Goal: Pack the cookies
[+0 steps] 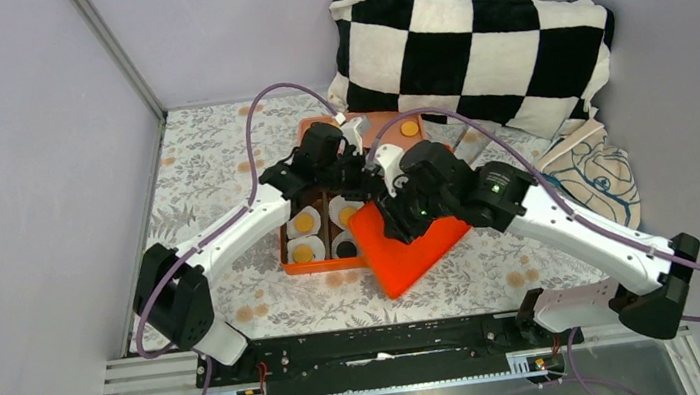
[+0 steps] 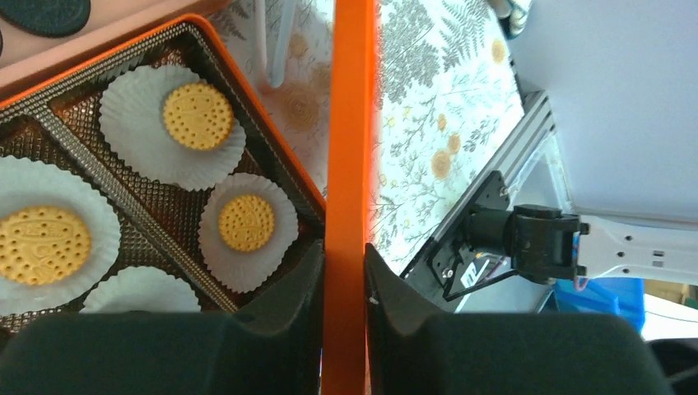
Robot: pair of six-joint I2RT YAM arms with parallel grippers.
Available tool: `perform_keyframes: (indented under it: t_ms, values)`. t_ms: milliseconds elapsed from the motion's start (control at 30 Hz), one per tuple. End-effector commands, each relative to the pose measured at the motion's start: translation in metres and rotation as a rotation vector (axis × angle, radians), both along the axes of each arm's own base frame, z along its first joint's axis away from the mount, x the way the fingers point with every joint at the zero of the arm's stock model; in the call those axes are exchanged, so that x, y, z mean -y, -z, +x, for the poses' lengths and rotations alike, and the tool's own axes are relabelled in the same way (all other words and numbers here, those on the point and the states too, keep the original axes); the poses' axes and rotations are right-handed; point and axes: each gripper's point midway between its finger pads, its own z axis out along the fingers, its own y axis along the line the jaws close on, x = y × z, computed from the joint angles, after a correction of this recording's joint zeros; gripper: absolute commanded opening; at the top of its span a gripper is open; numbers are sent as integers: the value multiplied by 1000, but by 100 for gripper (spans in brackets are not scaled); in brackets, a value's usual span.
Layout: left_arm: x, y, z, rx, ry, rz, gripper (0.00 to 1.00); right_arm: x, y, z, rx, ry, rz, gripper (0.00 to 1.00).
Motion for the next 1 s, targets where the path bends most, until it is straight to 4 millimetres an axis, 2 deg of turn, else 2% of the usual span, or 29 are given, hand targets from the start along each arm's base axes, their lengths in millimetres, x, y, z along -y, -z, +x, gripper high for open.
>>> perform_keyframes:
  t_ms: [0, 67, 133, 333, 433, 500, 633, 767, 967]
  values:
    - [-4, 1, 9, -13, -31, 77, 12, 14, -58, 24, 226, 125, 75, 47]
    - [-2, -6, 22, -3, -62, 94, 10, 17, -63, 23, 245, 144, 59, 51]
    - [0, -12, 33, -9, -83, 106, 8, 16, -59, 20, 268, 148, 1, 52]
    - [9, -36, 64, -19, -126, 95, 7, 1, -17, 12, 392, 166, -292, 54]
    - [4, -41, 82, -42, -165, 83, 7, -11, 1, 10, 426, 194, -356, 58]
    - [0, -44, 89, -66, -179, 66, 7, -16, 10, 20, 476, 265, -357, 61]
    - [-5, -54, 92, -78, -189, 55, 6, 1, 18, 47, 632, 456, -444, 61]
    - [-8, -55, 90, -79, -190, 59, 6, 18, 22, 57, 737, 574, -572, 58]
    - [-9, -54, 83, -93, -175, 46, 6, 12, 47, 61, 731, 579, -578, 56]
